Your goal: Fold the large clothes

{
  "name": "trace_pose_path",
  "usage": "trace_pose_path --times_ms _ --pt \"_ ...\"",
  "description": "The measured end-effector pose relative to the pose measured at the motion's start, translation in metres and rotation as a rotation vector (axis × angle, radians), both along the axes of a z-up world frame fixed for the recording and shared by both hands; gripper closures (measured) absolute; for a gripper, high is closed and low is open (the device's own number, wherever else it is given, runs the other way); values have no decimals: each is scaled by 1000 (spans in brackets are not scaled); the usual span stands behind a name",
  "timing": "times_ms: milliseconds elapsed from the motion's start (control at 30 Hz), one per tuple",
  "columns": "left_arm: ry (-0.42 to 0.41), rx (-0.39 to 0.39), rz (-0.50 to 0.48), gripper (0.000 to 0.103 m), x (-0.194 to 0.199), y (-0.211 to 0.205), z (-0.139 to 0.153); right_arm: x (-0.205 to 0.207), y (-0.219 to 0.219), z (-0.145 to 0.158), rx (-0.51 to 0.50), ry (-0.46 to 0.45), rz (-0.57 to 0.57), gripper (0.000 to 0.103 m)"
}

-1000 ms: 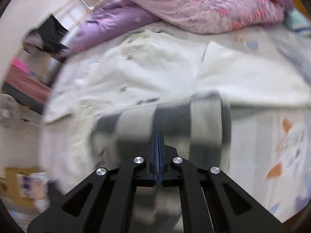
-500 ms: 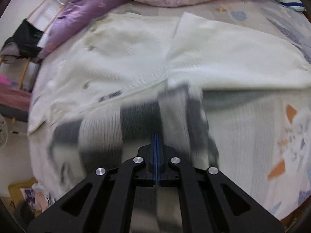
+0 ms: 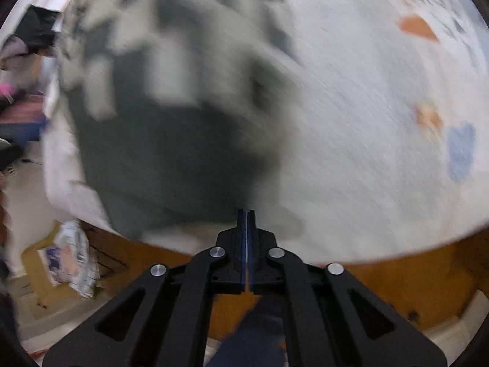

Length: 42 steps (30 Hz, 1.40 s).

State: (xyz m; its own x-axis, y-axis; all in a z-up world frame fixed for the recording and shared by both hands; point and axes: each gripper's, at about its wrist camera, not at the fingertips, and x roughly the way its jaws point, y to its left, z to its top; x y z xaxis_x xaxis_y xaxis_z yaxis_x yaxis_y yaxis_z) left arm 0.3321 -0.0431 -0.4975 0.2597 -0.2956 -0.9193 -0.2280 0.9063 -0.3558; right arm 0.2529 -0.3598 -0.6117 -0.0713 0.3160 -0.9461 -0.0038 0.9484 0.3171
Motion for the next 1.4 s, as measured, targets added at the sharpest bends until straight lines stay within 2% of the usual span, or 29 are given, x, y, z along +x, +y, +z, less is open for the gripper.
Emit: trace_pose_path --times_ms 67,200,333,433,467,500,633,733,767,833,1033,1133,1267,1400 --pt "-11 13 -4 21 8 -6 7 -8 -23 -2 107 9 -103 100" --pt "-51 35 -4 21 31 -15 23 12 -35 41 127 -100 -129 98" --pt "-90 19 -11 21 62 -21 32 65 -22 103 195 -288 -127 98" --pt "-81 29 -52 22 89 -28 27 115 -3 118 226 -340 -116 98" --pt "-75 29 -63 26 94 -29 26 134 10 120 206 -357 -106 98" --pt "-72 27 -81 34 102 -32 24 152 21 120 196 -366 -98 97" --pt "-25 107 -209 34 129 -52 12 201 47 96 211 -299 -106 97" --pt "48 170 -311 34 146 -64 -10 216 58 64 98 -209 -94 98" --pt "79 177 -334 34 153 -66 -19 221 57 53 82 -190 -107 103" --pt "132 165 -346 34 165 -66 -37 226 55 33 83 -154 -125 103" --pt "222 174 -385 34 190 -71 -62 233 45 12 86 -103 -153 103" --pt "225 157 -397 34 192 -68 -66 234 46 11 68 -108 -156 103" --pt "199 124 -434 24 188 -68 -66 231 41 15 63 -104 -191 103" --pt "103 45 -391 21 172 -53 -46 230 40 18 100 -109 -204 103"
